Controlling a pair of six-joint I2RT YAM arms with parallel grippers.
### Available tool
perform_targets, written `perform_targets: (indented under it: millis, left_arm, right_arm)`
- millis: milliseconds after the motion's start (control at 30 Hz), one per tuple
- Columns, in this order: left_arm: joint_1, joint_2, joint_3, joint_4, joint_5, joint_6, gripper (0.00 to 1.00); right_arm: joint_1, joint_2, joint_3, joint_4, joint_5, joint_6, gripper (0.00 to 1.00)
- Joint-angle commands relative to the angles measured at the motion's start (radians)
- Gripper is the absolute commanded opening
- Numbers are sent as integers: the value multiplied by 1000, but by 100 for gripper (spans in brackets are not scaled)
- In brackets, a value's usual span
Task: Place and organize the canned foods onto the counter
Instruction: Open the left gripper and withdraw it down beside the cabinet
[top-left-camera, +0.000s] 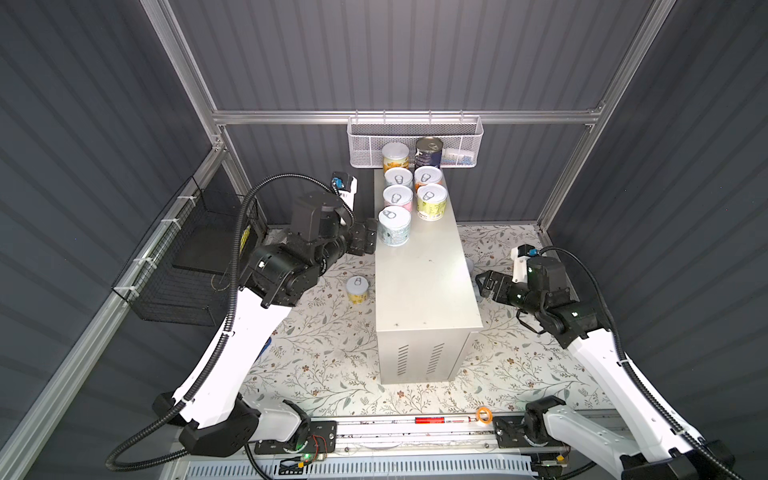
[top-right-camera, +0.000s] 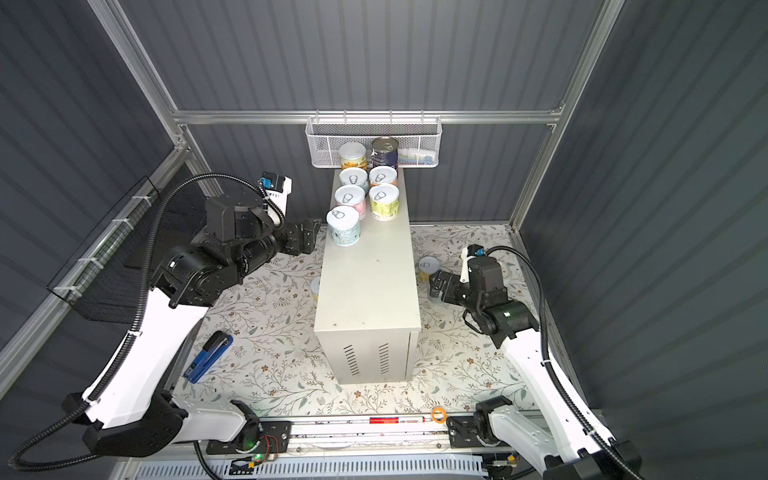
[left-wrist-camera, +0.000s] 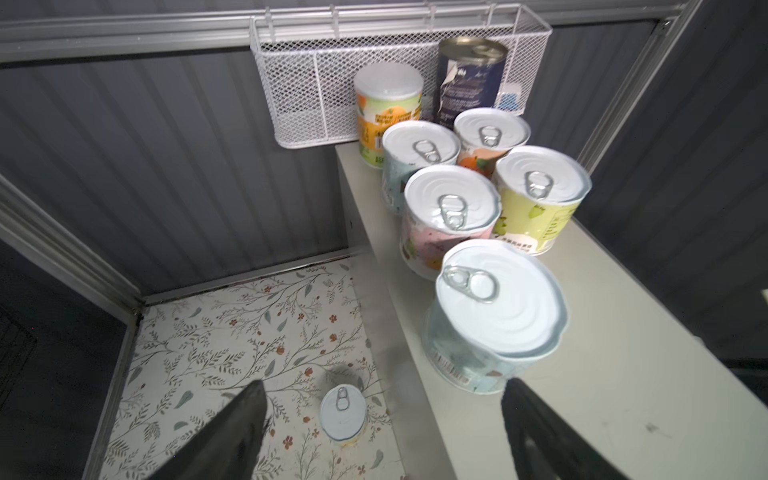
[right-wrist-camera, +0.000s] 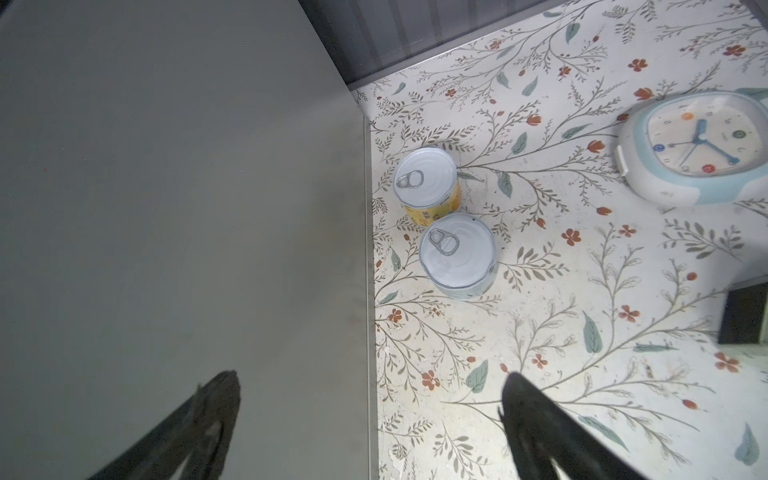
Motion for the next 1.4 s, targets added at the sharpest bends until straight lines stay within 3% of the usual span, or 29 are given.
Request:
perform_targets:
  millis: [0, 233, 1367]
  left_arm:
    - [29, -12, -65, 62, -33, -4, 89]
    - [117, -1, -164, 170, 81, -22, 88]
    - [118, 76, -149, 227, 177, -27, 87]
  right_arm:
    - [-3, -2, 39, -23, 6, -10, 99]
    - [-3, -11, 41, -38, 18, -12, 99]
    - [-3, 4, 33, -22, 9, 2, 99]
